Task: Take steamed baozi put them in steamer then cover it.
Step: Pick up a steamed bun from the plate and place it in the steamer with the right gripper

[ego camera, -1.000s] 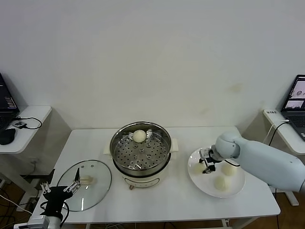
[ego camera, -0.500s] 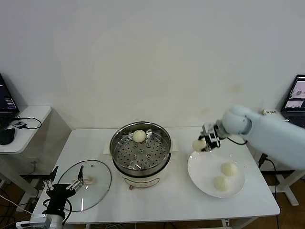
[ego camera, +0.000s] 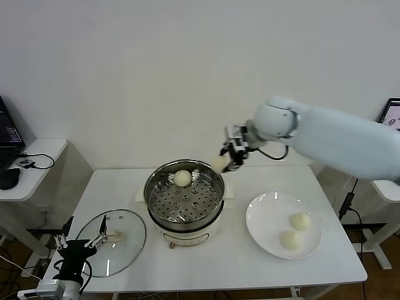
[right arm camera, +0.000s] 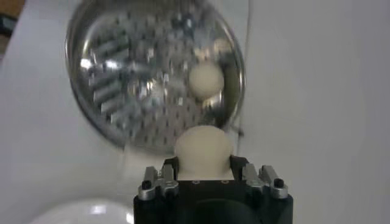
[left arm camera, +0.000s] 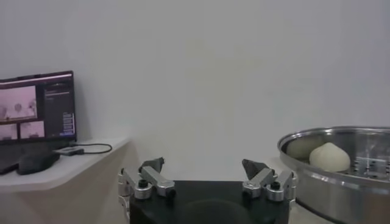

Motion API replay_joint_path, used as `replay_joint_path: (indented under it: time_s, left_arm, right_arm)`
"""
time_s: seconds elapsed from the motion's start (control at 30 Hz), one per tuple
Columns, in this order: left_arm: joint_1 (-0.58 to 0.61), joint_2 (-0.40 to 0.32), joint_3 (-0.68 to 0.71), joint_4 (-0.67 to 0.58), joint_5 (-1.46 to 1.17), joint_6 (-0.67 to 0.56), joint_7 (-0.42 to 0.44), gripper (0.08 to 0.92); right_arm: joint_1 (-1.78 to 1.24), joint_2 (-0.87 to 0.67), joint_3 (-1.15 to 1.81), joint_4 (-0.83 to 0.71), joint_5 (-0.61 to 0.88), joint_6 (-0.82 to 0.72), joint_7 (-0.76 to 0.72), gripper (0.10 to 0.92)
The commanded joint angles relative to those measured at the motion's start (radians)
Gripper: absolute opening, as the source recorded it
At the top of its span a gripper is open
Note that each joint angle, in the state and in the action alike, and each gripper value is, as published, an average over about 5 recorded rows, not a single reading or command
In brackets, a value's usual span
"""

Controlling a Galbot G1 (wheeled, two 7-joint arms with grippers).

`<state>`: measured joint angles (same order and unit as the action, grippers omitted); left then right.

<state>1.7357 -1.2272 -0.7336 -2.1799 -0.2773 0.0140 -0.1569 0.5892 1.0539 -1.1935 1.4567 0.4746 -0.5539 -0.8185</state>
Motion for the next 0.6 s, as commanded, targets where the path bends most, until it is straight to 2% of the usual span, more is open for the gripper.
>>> replay_joint_path:
  time_s: [0.03,0.6]
  left_arm:
    - [0.0,0.0,-0.007,-0.002,0.0,0.0,0.0,0.823]
    - [-0.001,-0.011,-0.012,0.002,-0.002,-0.006,-0.001,0.823]
  right_arm:
    - [-0.074,0.267,-0.012,-0.13,0.098,-0.087,0.084,0.543]
    - [-0.192,0.441,-0.015,-0.307,0.026,-0.117,0.103,0.543]
